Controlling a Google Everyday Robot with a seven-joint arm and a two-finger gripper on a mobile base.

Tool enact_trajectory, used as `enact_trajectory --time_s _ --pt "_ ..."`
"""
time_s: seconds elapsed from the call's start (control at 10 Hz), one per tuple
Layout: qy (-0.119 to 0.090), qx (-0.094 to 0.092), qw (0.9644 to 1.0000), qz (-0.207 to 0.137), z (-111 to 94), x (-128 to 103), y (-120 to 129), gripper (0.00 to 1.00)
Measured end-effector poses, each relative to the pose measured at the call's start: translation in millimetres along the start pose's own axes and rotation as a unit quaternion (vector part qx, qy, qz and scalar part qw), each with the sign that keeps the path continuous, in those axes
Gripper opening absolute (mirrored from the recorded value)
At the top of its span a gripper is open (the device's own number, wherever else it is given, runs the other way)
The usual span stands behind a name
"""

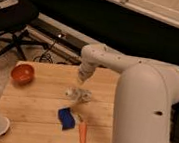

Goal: Knock the bottle over

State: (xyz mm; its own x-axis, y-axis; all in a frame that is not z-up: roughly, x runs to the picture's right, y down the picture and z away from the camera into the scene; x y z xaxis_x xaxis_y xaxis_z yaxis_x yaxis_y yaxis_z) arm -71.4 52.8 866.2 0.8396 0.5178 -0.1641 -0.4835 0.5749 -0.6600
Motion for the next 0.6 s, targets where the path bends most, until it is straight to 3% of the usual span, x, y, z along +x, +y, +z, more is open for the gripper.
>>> enact_trajectory --time_s 0.2,0.6 --pt "0.014 -0.028 0.9989 -0.035 19 -27 15 0.05" --pt "0.015 -0.029 0.9988 -0.036 20 -28 15 0.05"
